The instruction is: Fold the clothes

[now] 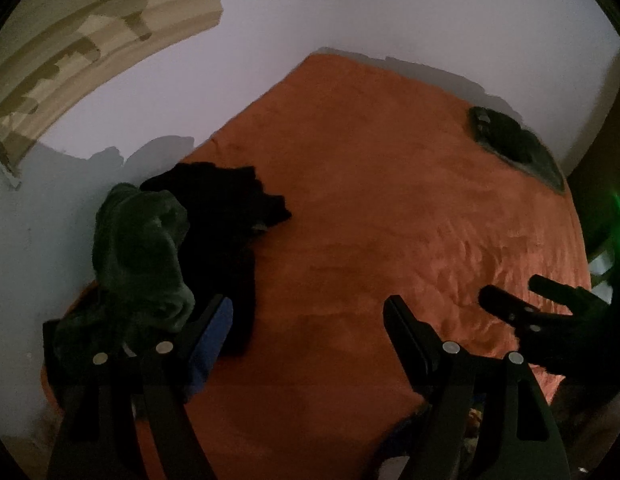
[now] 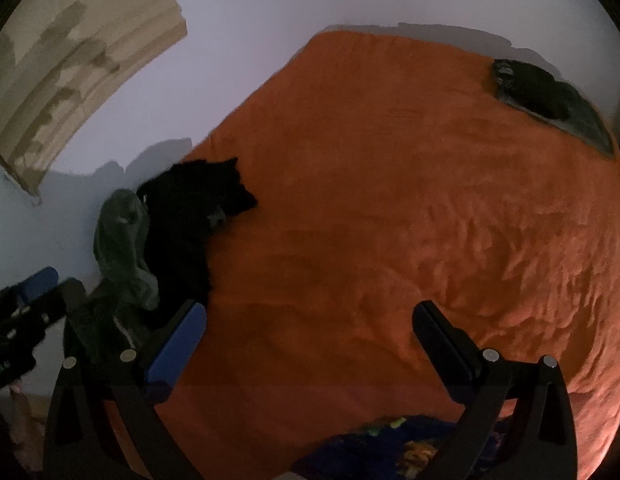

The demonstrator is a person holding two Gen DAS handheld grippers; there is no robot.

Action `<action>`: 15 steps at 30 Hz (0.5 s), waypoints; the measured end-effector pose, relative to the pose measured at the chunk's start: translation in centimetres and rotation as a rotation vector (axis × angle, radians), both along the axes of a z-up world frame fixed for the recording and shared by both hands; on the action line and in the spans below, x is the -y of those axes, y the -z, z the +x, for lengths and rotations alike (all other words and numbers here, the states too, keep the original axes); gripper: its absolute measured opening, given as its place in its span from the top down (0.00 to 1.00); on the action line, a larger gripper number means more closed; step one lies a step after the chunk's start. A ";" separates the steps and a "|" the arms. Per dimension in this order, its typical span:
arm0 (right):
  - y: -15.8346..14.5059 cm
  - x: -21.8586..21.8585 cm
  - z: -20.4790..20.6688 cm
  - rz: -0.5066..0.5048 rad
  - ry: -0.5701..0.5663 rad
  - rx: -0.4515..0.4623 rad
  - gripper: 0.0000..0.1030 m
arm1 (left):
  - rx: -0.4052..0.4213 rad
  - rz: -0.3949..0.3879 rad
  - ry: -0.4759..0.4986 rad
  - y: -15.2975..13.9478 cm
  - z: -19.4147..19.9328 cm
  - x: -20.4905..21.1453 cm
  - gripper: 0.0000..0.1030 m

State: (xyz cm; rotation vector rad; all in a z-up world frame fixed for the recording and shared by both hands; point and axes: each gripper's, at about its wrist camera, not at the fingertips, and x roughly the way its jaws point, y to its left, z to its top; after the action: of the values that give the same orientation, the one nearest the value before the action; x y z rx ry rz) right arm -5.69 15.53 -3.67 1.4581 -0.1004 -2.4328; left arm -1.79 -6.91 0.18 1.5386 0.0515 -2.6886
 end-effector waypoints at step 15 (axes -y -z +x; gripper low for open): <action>-4.6 3.9 2.2 0.284 -0.220 -0.119 0.00 | -0.010 0.089 -0.071 -0.7 0.9 6.0 0.24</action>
State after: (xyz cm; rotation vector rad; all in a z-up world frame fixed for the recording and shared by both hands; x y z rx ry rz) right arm -3.49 11.61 0.92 1.3447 0.4255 -2.4153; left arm -0.93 -12.88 0.85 1.5150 0.2246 -2.6731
